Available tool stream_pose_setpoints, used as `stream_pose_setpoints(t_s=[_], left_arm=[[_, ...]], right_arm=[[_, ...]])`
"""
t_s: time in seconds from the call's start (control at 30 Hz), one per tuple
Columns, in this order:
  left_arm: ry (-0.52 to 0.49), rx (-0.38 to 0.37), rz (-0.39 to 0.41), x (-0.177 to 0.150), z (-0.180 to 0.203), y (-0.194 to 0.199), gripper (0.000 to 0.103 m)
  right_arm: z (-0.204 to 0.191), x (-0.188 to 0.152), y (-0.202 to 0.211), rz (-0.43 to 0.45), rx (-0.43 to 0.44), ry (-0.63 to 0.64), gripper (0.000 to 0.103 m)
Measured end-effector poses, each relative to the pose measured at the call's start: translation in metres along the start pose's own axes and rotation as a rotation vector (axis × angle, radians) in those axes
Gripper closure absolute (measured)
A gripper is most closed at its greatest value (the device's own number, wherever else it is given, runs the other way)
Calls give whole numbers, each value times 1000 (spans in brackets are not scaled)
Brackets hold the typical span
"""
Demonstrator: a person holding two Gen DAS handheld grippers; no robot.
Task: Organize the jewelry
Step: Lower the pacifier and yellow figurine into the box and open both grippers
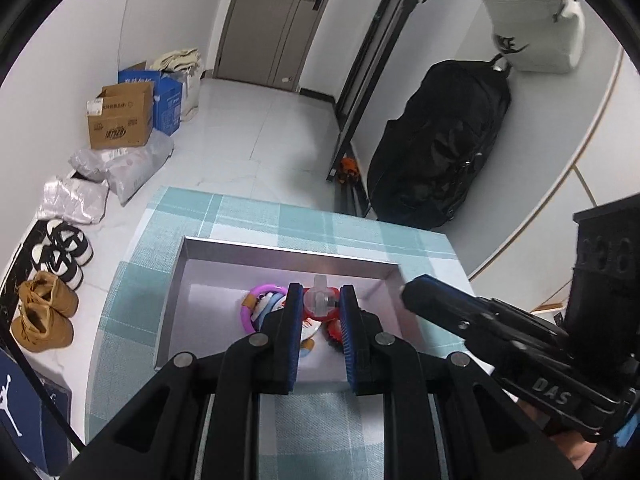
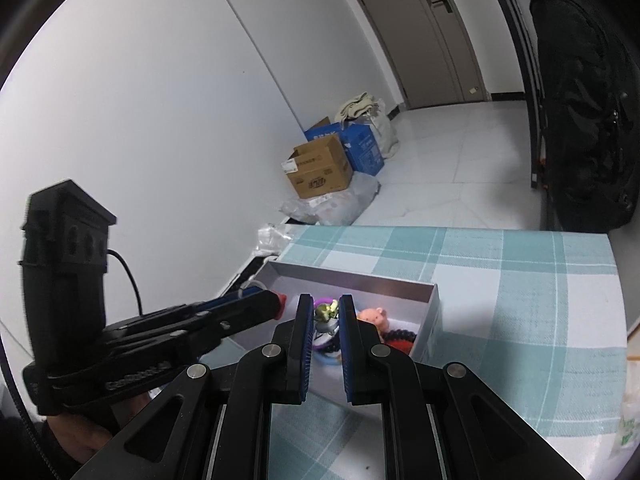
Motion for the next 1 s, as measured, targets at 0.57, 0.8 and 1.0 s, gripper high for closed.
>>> stream_pose_setpoints(t_s=[0.57, 0.8, 1.0], left_arm=[[54, 23, -43, 9, -8, -18, 89], [100, -15, -34, 10, -11, -15, 54], [120, 40, -42, 7, -17, -13, 54]], right_arm=[[14, 9, -13, -19, 6, -36, 86], [14, 9, -1, 34, -19, -29, 57], [17, 8, 13, 80, -87, -29, 38]])
Point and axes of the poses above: each gripper's, at about its wrist camera, not at the fingertips, and y roughly against the way its jaws point, z to its right, x to its top, the point moved 5 cm from there along -y, roughly the way its jaws point, and after that the axes turned 13 degrees about -z, right-handed, at the moved point
